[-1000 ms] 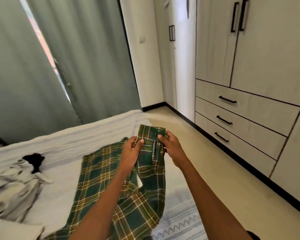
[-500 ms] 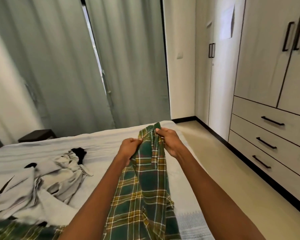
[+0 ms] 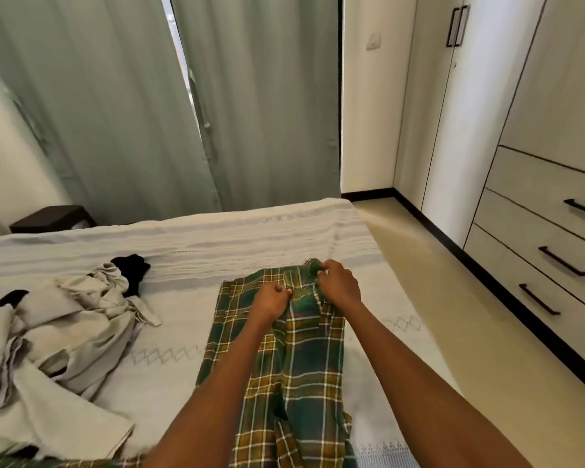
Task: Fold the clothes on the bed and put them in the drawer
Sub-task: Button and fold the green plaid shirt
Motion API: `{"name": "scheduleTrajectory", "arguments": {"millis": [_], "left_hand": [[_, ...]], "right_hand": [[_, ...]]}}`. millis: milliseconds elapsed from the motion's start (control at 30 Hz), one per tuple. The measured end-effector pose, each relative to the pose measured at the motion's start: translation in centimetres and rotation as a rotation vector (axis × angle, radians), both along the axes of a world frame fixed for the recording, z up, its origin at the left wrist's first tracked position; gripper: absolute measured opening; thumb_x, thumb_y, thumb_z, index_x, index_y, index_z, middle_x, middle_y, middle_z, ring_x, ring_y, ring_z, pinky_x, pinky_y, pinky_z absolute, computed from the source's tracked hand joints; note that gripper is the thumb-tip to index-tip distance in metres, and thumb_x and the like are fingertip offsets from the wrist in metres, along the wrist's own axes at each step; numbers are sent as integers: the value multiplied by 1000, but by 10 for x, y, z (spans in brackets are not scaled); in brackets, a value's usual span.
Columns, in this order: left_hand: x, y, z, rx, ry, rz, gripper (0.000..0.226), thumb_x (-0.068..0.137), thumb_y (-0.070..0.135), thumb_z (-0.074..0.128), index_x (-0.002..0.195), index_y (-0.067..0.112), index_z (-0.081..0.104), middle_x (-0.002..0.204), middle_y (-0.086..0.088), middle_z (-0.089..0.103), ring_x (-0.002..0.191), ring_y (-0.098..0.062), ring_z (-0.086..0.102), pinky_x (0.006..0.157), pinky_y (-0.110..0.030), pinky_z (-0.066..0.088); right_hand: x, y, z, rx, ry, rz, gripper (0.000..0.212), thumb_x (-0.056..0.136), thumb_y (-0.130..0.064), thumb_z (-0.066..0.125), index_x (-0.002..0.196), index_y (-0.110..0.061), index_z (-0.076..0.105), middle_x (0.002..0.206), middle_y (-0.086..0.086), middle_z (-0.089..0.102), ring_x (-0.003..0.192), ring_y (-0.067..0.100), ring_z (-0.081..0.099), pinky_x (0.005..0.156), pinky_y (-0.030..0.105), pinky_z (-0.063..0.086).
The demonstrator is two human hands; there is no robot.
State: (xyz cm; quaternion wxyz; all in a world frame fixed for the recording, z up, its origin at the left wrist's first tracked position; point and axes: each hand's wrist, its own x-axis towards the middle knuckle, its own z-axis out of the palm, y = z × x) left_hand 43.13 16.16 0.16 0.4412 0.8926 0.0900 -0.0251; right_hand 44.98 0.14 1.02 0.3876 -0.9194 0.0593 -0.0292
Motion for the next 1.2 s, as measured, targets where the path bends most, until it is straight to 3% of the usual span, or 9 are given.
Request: {"name": "scheduleTrajectory", "arguments": {"millis": [67,167,367,533,633,833,933,1033,1200], "left_hand": [[27,4,-29,-14,89,-6,23,98,25,60,76,17,58,68,-3,59,62,-16,54,65,-30,44],[64,8,-67,-7,78,-6,16,98,28,59,89,16,62,90,-6,66,83,-21,61,78,-33,48],[113,15,-109,-66,-154,12,18,102,39,49,112,26,56,109,0,65,98,-17,62,88,-38,53],[155,20,-139,121,-71,19,21,99,43,53,107,25,57,112,-5,68,99,-24,63,85,-40,52],[160,19,-149,197,18,14,32,97,48,55,111,19,53,115,-8,66,100,-27,62,85,-40,51],[113,22,-133,145,9,10,41,98,44,53,125,14,50,115,-12,66,101,-29,64,90,-44,52],[62,25,-124,94,28,22,24,100,39,52,113,19,54,103,-6,67,86,-19,65,77,-38,55],[-2,30,-113,159,36,-64,23,100,40,52,104,20,62,93,1,67,80,-11,62,68,-30,49],[-92,37,-114,144,72,-143,21,98,41,55,96,24,68,92,2,70,84,-15,65,80,-39,56]], "right_hand": [[28,2,-28,-57,130,17,28,96,-25,48,117,-12,62,116,12,66,108,35,63,85,37,49],[66,4,-67,-36,166,-7,27,98,-28,45,118,-15,57,116,10,65,105,33,63,86,39,49],[121,13,-114,39,-103,-52,26,105,-34,44,126,-24,56,121,5,65,105,29,64,87,41,52],[156,13,-147,-116,-44,-93,30,105,-38,45,129,-24,57,121,7,64,106,29,64,85,41,50],[162,5,-162,-57,23,-92,36,102,-41,50,130,-19,59,124,6,66,109,29,64,87,40,50],[104,-7,-150,5,-15,-116,37,99,-41,55,128,-19,56,125,7,63,110,28,62,90,42,53],[53,-9,-134,7,71,-83,34,98,-42,57,126,-24,55,124,2,65,108,25,64,83,34,50],[-11,-8,-117,-22,146,-50,25,97,-48,56,113,-29,55,113,-1,69,101,25,65,76,31,44],[-115,-7,-108,-30,179,-54,26,94,-56,57,97,-30,58,103,-2,70,93,23,64,79,34,50]]}}
